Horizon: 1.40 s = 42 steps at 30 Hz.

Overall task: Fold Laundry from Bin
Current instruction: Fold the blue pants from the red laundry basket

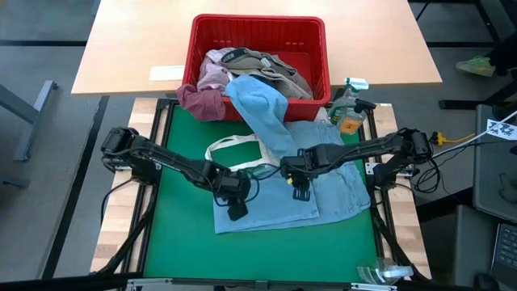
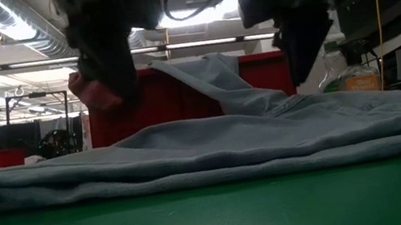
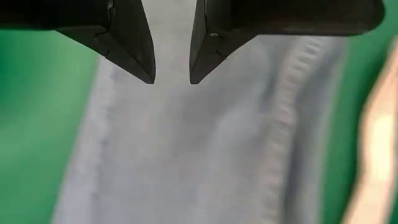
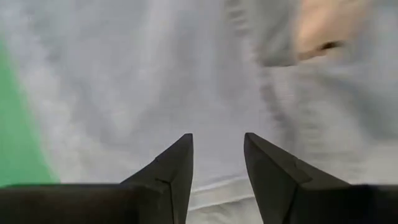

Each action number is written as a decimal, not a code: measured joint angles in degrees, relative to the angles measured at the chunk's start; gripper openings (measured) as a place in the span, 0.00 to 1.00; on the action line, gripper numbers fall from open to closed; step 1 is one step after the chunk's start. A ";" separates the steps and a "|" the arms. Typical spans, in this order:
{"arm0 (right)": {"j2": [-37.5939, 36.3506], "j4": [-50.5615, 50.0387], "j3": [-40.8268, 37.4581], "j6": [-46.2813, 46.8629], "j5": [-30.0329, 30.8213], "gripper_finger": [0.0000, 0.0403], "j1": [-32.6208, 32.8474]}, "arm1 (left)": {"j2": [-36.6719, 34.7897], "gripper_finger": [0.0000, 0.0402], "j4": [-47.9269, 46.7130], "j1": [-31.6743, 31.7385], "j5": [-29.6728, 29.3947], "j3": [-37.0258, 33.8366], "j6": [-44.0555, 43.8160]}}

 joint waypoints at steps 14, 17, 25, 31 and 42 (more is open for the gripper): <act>0.01 17.95 -11.99 -0.19 -2.07 0.35 10.33 | 1.91 0.23 1.41 -16.57 -15.64 0.02 -15.32; 0.00 20.48 -14.20 -0.19 -1.67 0.35 11.52 | 4.12 0.23 1.05 -18.27 -16.81 0.02 -15.76; 0.02 21.47 -17.65 0.03 -1.27 0.35 12.35 | 11.96 0.23 0.68 -18.97 -15.02 -0.07 -15.88; 0.02 23.17 -18.00 -0.11 -1.29 0.35 12.31 | 14.09 0.23 0.67 -17.72 -6.73 0.20 -16.27; 0.02 17.67 -10.72 -6.60 -3.75 0.35 12.31 | 12.95 0.23 -3.17 -19.31 7.86 0.07 -22.34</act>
